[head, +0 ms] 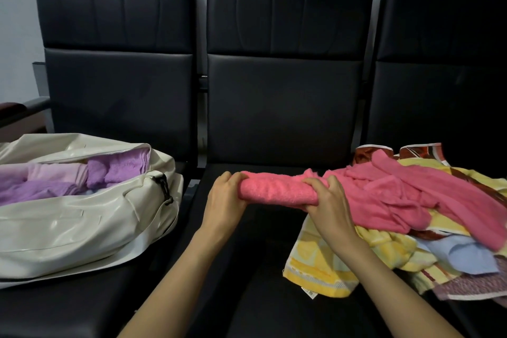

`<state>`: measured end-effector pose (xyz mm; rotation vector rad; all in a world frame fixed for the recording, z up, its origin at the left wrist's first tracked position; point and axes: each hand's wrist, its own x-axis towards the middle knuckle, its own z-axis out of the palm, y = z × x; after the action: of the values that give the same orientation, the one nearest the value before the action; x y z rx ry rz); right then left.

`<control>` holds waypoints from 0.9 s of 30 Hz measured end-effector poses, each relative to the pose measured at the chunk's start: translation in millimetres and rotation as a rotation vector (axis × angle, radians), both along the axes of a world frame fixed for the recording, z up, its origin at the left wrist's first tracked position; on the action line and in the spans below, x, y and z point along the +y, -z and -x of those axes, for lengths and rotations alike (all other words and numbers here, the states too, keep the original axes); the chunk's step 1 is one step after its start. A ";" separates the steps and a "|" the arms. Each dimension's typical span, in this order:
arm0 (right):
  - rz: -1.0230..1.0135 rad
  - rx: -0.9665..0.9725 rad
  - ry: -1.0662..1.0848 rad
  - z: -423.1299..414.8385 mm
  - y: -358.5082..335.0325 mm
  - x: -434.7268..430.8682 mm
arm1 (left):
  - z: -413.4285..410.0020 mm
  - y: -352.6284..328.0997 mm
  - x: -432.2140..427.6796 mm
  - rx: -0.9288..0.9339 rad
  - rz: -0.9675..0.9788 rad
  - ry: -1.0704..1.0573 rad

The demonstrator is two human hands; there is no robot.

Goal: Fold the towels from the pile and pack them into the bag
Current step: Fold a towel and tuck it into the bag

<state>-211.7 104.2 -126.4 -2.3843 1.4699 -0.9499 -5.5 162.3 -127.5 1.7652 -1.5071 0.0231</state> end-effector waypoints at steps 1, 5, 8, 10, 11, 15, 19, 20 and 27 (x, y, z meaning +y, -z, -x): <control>-0.002 0.020 0.005 1.9 0.3 -2.2 | -1.5 -0.3 0.4 -0.004 -0.012 0.003; -0.147 -0.086 -0.028 11.3 7.1 -10.9 | -12.8 -10.6 5.5 0.439 -0.209 0.099; -0.463 -0.310 -0.128 11.7 15.7 -9.4 | -14.5 -6.1 4.3 0.693 -0.340 0.168; -0.587 -0.401 -0.130 7.2 28.5 -6.8 | -11.7 5.8 1.2 0.679 -0.396 0.163; -0.609 -0.403 -0.110 3.9 34.0 -5.1 | -9.6 13.5 -0.3 0.669 -0.440 0.166; -0.635 -0.275 -0.075 -7.6 46.3 -3.2 | -9.1 40.4 -1.4 0.598 -0.591 0.098; -0.775 -0.214 -0.153 -18.5 41.4 -11.1 | -24.7 41.6 -6.7 0.719 -0.499 0.088; -0.783 -0.182 -0.156 -23.3 37.8 -14.1 | -31.9 37.6 -7.0 0.770 -0.470 0.112; -0.636 -0.253 -0.324 -121.2 -27.2 -40.3 | -132.2 -28.7 23.8 0.746 -0.208 0.179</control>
<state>-90.5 64.0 -99.2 -1.8723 1.0426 -0.5654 126.7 186.1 -98.8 1.5256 -1.1196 -0.8177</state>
